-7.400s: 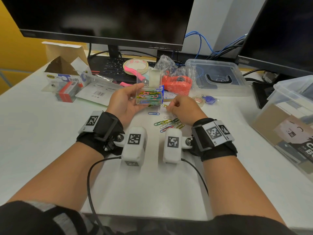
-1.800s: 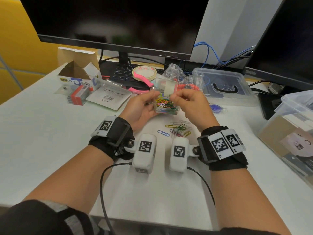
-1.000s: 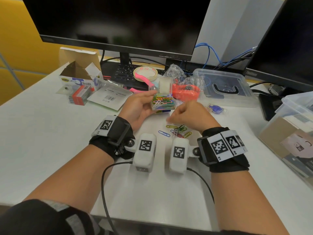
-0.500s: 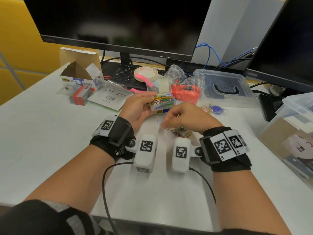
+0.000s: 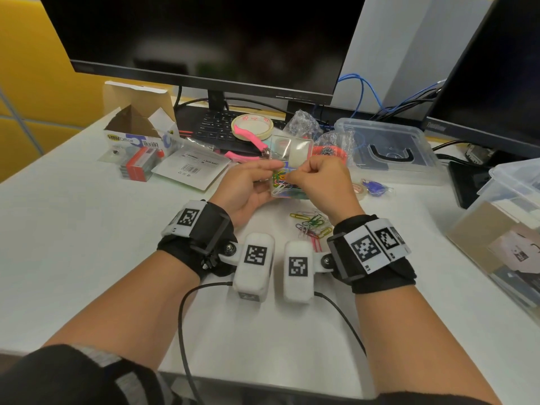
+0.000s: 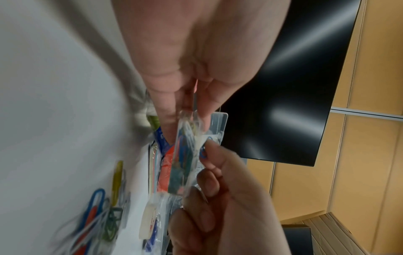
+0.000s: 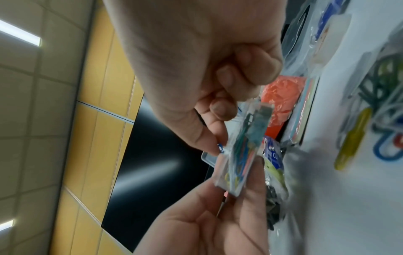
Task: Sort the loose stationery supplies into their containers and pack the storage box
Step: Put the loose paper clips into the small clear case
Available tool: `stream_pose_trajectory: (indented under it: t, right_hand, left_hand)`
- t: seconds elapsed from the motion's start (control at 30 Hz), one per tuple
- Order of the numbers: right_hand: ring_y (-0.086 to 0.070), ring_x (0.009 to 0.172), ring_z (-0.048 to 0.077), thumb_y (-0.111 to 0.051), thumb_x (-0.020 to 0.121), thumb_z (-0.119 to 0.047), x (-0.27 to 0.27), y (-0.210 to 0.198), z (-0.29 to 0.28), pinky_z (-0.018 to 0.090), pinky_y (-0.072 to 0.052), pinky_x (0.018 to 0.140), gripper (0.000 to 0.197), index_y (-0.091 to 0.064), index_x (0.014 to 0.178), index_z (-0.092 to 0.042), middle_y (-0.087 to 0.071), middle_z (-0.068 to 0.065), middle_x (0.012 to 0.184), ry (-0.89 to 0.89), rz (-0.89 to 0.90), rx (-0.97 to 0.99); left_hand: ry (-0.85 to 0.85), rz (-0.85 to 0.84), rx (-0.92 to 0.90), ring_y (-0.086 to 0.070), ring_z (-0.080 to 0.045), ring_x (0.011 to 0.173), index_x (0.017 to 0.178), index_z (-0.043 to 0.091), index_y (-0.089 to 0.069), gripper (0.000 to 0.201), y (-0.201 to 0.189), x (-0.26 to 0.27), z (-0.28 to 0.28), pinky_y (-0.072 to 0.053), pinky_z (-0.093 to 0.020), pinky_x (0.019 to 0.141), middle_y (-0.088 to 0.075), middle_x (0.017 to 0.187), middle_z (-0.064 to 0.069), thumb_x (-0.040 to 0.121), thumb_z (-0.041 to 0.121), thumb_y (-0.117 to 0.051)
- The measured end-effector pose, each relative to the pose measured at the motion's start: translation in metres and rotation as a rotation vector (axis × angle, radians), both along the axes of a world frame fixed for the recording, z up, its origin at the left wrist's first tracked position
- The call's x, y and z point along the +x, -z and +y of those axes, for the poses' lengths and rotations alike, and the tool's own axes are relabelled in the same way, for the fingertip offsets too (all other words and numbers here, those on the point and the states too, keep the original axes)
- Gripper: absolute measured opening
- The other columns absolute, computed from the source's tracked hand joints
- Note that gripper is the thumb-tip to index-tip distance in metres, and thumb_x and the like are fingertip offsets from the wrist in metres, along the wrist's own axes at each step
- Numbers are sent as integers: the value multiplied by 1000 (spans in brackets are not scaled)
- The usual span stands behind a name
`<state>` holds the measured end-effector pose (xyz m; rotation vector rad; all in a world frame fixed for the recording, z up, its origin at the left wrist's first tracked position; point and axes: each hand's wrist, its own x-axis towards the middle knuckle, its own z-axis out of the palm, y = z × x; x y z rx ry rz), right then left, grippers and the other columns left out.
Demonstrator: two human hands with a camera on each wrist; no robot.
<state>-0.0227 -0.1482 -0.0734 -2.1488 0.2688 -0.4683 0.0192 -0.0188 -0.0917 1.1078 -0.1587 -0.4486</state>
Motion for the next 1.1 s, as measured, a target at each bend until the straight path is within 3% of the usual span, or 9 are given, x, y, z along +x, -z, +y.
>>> stream_pose_trajectory:
  t: [0.1,0.2,0.37,0.47,0.63,0.73,0.83,0.97,1.1]
  right_hand:
    - [-55,66,16,-73,73,-26,1,1,2,34,-49,68,28,-56,53,-16,-56,-4,58,18,30,-64]
    - [-54,63,19,-73,75,-36,-2,-1,5,40,-50,68,38,-60,57,-5,-54,2,56,-5,9,-67]
    - [-57,73,28,-67,83,-36,-7,-5,-10,36,-47,71,45,-64,72,7,-62,18,70,95,-102,5]
    - [-61,88,28,-66,84,-34,-12,-1,-25,30,-42,71,41,-66,75,5,-68,16,82,95,76,-12]
    - [-48,70,5,-61,89,-36,-21,0,-36,23,-35,62,30,-64,72,-12,-52,-9,66,-1,281,-51]
    - [-52,71,11,-52,94,-29,-19,1,-39,23,-38,63,29,-70,84,-8,-55,-7,69,26,255,-60]
    - [-58,74,13,-66,86,-25,-19,5,-39,25,-43,67,19,-70,86,-6,-62,-3,74,-14,343,-152]
    - [-56,63,5,-78,74,-20,-16,9,-31,24,-45,71,13,-72,83,-13,-60,-8,65,-112,461,-205]
    - [-66,84,18,-74,78,-13,-11,11,-25,37,-53,88,6,-72,82,-10,-70,2,81,-157,465,-249]
  left_hand:
    - [26,-11,12,-61,-27,90,112,-5,-57,31,0,-2,-1,-52,-40,85,-62,104,-20,92,-10,-34]
    - [57,-28,20,-62,-26,90,107,-4,-59,30,1,-3,0,-53,-38,84,-62,103,-20,93,-9,-33]
    - [11,8,13,-63,-27,86,111,-6,-57,30,1,-1,-1,-54,-37,81,-63,99,-19,93,-9,-33]
    - [-6,21,12,-63,-27,84,97,0,-61,27,1,0,0,-54,-37,80,-64,96,-18,93,-9,-35]
    - [3,25,28,-64,-24,82,95,3,-62,29,1,1,1,-55,-34,77,-65,95,-16,92,-9,-35]
    - [-34,44,14,-64,-23,77,92,2,-62,29,1,2,1,-54,-36,79,-67,87,-14,92,-9,-35]
    - [-65,66,0,-67,-20,69,90,1,-62,30,2,2,2,-57,-34,73,-70,73,-8,91,-9,-35]
    - [-79,81,-19,-67,-20,68,88,1,-63,30,1,2,2,-58,-32,68,-69,75,-10,91,-10,-35]
    - [-75,80,-18,-68,-19,66,89,1,-62,30,1,2,2,-58,-31,67,-71,70,-8,91,-10,-35]
